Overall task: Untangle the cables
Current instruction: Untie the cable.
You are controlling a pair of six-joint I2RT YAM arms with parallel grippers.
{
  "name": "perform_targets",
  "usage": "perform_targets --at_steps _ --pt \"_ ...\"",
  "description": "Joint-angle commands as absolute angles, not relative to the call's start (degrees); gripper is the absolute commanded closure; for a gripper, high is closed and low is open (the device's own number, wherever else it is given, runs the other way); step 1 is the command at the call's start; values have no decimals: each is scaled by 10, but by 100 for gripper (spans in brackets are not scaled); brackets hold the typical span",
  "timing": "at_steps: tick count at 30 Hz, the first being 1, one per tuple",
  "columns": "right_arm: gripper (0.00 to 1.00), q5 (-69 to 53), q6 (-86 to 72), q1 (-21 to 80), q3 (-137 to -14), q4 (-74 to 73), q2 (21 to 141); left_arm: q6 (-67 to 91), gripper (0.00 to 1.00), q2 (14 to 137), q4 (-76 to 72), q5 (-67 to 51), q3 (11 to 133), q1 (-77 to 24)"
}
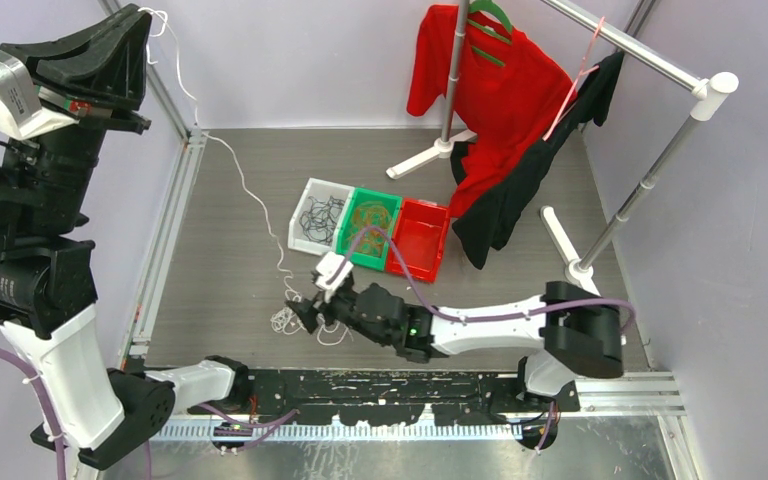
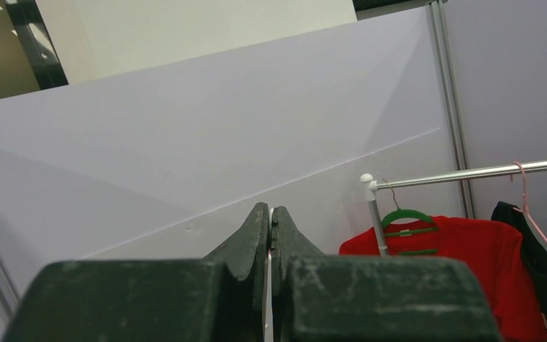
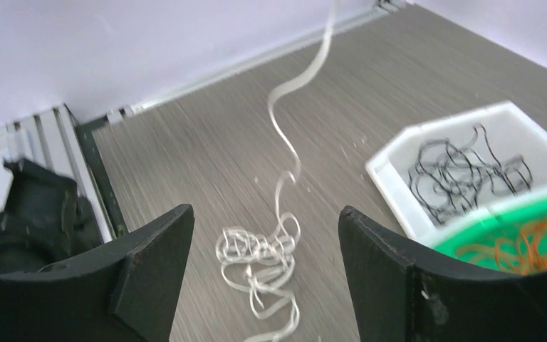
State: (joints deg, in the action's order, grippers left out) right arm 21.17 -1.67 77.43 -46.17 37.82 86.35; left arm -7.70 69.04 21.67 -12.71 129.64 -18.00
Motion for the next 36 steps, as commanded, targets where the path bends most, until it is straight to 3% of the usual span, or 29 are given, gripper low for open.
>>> perform_targets --at_steps 1,18,23,27,36 --pt "21 192 5 759 -548 384 938 -78 100 694 189 -132 1322 -179" --pt "29 196 -49 703 -619 445 1130 -144 100 703 71 -134 1388 -179" --pt "30 199 -72 696 -605 461 1152 -167 100 720 23 -129 1450 -178" --pt "30 205 -85 696 -572 479 1147 -214 100 723 -59 -84 1457 -177" --pt "34 219 -117 696 -492 508 1128 -253 100 738 -93 -77 1462 -172"
